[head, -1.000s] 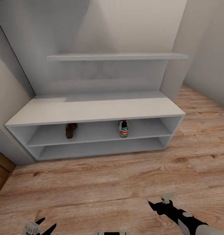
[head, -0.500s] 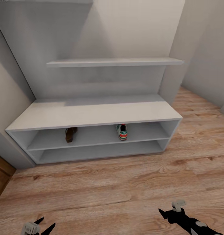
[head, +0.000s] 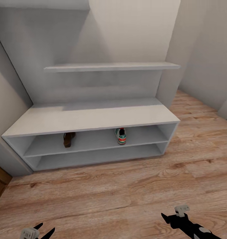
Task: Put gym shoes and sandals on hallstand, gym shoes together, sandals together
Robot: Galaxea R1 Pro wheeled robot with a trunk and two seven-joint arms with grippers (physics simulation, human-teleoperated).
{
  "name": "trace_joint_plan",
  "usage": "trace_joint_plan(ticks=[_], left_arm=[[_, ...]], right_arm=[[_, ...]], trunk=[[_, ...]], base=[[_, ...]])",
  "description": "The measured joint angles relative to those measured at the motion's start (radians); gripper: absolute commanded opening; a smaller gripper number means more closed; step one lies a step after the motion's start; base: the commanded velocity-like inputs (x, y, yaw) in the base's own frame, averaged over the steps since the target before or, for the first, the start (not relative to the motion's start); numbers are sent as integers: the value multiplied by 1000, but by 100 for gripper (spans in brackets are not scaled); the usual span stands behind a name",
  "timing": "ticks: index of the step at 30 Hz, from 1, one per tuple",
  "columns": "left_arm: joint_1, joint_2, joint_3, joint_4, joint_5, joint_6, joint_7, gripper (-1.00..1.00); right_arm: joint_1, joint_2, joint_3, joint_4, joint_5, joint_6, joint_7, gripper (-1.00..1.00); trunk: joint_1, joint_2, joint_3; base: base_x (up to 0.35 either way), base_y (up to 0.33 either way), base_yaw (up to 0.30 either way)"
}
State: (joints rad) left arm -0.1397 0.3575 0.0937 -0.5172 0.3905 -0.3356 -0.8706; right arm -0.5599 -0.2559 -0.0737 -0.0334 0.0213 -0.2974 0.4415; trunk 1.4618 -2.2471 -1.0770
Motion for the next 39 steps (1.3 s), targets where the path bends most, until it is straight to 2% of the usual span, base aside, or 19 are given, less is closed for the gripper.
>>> trace_joint_plan(ticks=[7,15,39], left_arm=[[0,-12,3,14,-1,-1,2,100],[0,-41,42,29,-5,-4,59,100],[1,-54,51,31,-10,-5,81,100]], right_arm=[[7,5,0,0,-1,-2,-1,100],[14,17,1,0,-3,-3,-2,100],[16,26,0,0,-3,-3,1,100]], trunk=[[0,0,11],[0,0,22],[0,0,25]], base=[[0,0,-78],[0,0,-59],[0,0,-4]])
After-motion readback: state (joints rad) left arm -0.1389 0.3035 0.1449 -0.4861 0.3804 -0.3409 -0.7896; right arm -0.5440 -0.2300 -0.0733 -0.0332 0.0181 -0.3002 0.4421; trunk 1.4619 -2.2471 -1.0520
